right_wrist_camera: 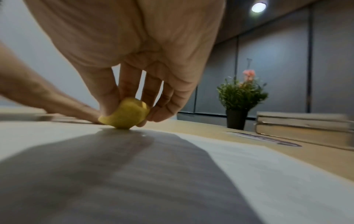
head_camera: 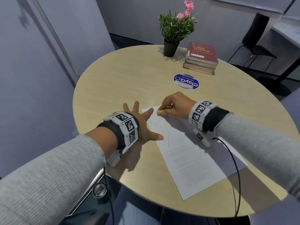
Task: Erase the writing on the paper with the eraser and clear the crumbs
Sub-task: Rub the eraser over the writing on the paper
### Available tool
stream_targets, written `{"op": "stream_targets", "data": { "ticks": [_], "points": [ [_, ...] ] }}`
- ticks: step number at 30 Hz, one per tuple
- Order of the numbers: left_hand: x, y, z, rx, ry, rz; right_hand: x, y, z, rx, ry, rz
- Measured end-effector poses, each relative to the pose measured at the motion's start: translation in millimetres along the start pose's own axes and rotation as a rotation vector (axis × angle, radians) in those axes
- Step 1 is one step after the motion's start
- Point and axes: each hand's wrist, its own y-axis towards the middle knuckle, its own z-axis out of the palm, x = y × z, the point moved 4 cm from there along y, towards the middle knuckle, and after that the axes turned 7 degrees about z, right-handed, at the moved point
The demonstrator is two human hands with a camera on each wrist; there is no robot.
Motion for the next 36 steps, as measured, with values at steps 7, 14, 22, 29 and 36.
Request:
{"op": "stream_targets", "data": {
  "ticks": [7,14,22,29,36],
  "points": [
    [-1,0,-1,0.006,0.008,-0.004,7,-11,8,0.095,0.066,-0.055],
    [0,3,0,0.002,0.029,-0.004,22,-27,19,0.138,0.030,-0.145],
    [-1,0,1,-0.016,0.006,-0.009,0,-13,6,0.036,0.027,-0.038],
    [-3,-1,0,-0.028,0.015,-0.012,0,-11,3,0.062,0.078,-0.040],
    [-7,3,-3,-0.038,0.024,0.006,-14,0,2,0.014,0.047,0.025]
  ]
}}
